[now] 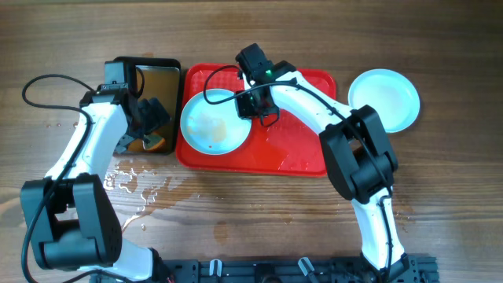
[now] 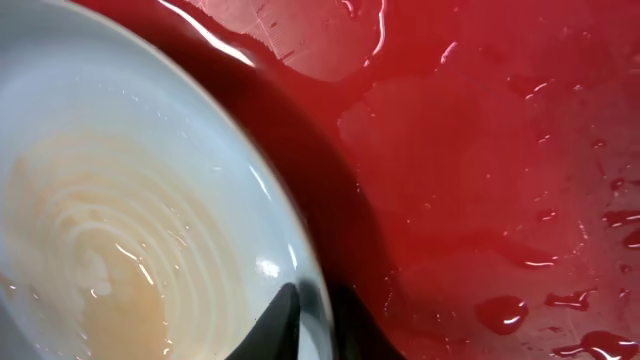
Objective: Clean dirty plates on tray and stack at the side
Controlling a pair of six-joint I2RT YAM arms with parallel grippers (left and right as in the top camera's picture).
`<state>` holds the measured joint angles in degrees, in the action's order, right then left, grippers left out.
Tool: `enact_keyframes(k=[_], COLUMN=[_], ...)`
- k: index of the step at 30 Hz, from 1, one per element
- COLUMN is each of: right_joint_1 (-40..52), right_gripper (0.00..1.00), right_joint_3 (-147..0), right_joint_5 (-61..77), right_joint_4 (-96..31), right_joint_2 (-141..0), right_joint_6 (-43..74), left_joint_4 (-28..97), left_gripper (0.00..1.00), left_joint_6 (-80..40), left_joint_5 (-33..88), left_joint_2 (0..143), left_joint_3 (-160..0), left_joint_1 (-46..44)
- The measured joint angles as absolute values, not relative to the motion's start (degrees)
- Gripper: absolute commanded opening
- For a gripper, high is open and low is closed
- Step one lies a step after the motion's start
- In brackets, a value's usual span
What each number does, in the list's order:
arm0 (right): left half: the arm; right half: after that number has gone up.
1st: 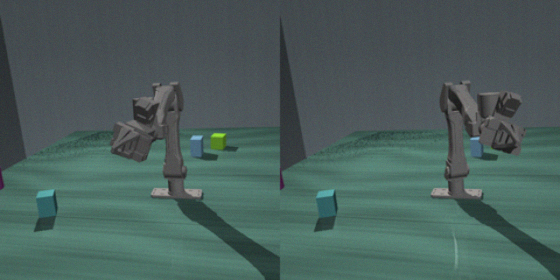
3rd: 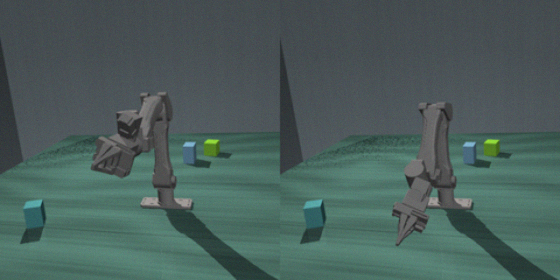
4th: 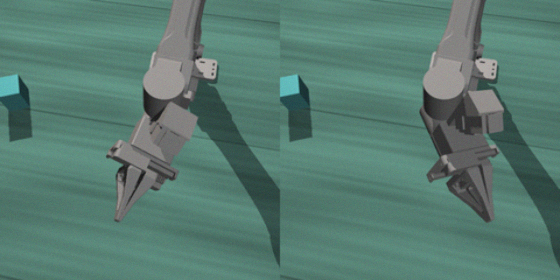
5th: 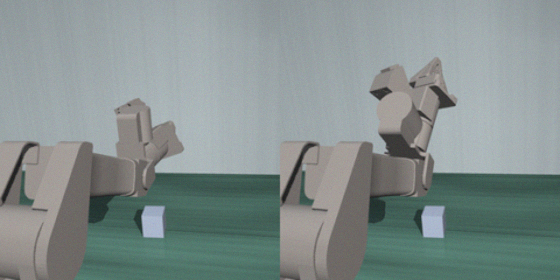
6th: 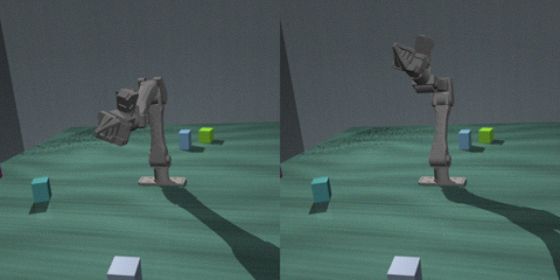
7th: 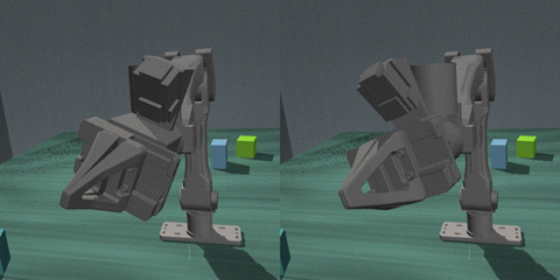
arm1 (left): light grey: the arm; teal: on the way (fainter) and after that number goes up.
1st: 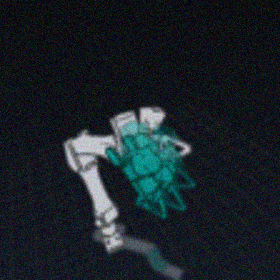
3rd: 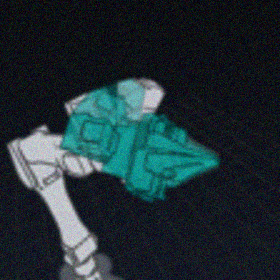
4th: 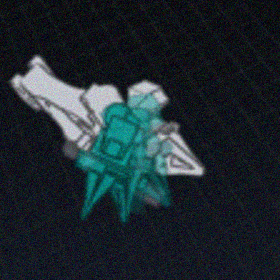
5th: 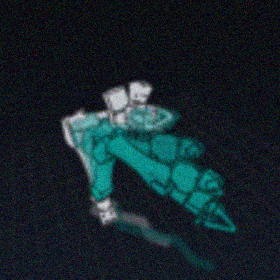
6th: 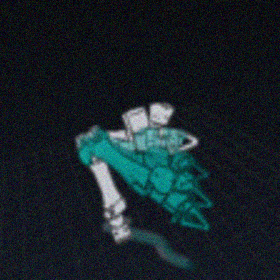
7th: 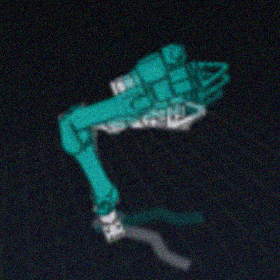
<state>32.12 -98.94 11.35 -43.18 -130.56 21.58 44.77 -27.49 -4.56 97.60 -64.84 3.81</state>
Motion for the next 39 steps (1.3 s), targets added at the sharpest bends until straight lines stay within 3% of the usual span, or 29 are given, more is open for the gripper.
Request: enact_keyframes(k=[12, 24, 39], right_joint_1=[31.9, 32.7, 32.9], right_gripper=[0.04, 0.04, 0.04], right_joint_3=[-99.1, -98.0, -98.0], right_joint_5=[10.3, -10.0, -19.2], right_joint_4=[-44.3, -50.4, -54.2], right_joint_2=[-130.5, -120.3, -118.0], right_joint_6=[25.5, 26.3, 26.3], left_joint_4=[44.6, 44.6, 44.6], left_gripper=[1.0, 1.0, 1.0], left_joint_6=[-27.5, -27.5, -27.5], left_joint_5=[-4.6, -4.6, -4.6], left_joint_2=[97.6, 97.6, 97.6], left_joint_3=[-64.8, -64.8, -64.8], left_joint_1=[3.8, 3.8, 3.8])
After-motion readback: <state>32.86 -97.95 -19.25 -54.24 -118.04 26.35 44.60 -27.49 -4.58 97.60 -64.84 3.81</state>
